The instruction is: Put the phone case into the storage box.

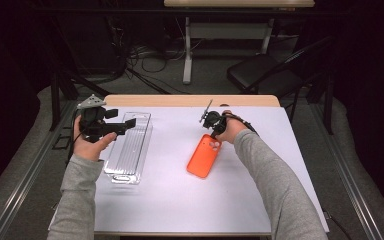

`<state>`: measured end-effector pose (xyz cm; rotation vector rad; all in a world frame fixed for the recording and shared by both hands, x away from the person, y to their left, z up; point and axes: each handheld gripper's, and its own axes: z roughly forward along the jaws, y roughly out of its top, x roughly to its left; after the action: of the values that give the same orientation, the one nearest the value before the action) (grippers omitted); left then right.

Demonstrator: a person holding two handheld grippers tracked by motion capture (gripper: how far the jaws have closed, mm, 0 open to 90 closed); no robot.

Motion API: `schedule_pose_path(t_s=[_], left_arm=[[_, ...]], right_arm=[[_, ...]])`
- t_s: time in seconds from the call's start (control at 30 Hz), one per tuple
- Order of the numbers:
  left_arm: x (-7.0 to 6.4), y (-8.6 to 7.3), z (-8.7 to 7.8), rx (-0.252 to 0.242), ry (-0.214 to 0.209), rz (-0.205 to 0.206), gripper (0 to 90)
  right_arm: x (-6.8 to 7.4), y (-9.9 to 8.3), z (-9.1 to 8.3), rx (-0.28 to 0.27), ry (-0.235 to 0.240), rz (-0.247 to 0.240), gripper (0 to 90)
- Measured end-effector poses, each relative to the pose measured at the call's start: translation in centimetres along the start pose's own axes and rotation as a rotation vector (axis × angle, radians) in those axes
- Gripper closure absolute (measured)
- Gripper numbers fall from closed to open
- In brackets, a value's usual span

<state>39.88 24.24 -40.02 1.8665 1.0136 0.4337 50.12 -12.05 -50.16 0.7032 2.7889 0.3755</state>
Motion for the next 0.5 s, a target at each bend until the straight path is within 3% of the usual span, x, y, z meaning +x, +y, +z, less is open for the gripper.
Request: schedule_pose_path(t_s=[0.5], left_arm=[[-0.1, 0.0, 0.1, 0.0, 0.001, 0.0, 17.9]], right_arm=[[0.3, 0.0, -1.2, -0.069, 0.003, 0.001, 90.0]])
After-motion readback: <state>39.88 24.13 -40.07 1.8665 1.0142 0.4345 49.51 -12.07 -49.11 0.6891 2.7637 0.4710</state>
